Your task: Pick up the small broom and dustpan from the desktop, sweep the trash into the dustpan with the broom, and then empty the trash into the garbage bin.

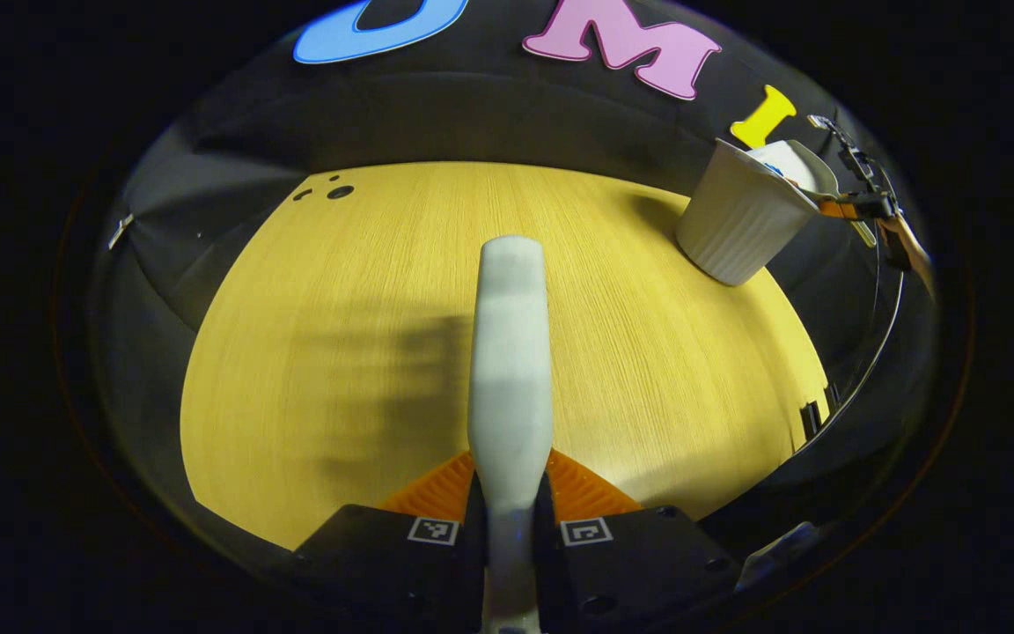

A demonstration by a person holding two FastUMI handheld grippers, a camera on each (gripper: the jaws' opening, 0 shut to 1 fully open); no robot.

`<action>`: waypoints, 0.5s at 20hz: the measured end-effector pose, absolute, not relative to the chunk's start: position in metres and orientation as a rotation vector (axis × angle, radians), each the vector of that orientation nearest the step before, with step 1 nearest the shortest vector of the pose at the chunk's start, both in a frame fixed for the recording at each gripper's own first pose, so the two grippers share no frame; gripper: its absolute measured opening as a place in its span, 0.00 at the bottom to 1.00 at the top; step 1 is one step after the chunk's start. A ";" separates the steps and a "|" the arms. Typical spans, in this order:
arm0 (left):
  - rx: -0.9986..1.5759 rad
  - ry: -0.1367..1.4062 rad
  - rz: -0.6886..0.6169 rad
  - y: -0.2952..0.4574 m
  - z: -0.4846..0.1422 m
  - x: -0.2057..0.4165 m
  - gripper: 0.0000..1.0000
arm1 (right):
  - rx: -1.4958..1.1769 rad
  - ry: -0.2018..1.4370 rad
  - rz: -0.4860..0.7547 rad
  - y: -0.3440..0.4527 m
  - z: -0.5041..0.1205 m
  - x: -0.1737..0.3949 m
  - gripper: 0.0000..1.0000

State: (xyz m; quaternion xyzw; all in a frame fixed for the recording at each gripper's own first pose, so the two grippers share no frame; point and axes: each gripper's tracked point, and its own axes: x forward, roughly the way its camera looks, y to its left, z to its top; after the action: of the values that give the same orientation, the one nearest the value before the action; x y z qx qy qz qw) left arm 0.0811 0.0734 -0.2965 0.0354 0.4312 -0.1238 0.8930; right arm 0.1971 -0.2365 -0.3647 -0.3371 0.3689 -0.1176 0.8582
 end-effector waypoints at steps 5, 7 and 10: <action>0.080 0.894 -0.226 0.077 -0.296 0.086 0.28 | -0.979 0.699 -0.299 -0.234 -0.349 0.203 0.32; 0.053 0.899 -0.215 0.078 -0.295 0.086 0.28 | -1.097 0.665 -0.304 -0.231 -0.342 0.205 0.36; 0.028 0.905 -0.205 0.079 -0.294 0.085 0.28 | -1.269 0.612 -0.314 -0.220 -0.323 0.209 0.36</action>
State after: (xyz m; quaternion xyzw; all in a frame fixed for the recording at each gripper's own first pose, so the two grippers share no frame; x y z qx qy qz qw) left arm 0.0848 0.0788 -0.2939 0.0135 0.4364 -0.0988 0.8942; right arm 0.2094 -0.2200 -0.3227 -0.5808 0.2799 -0.1439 0.7508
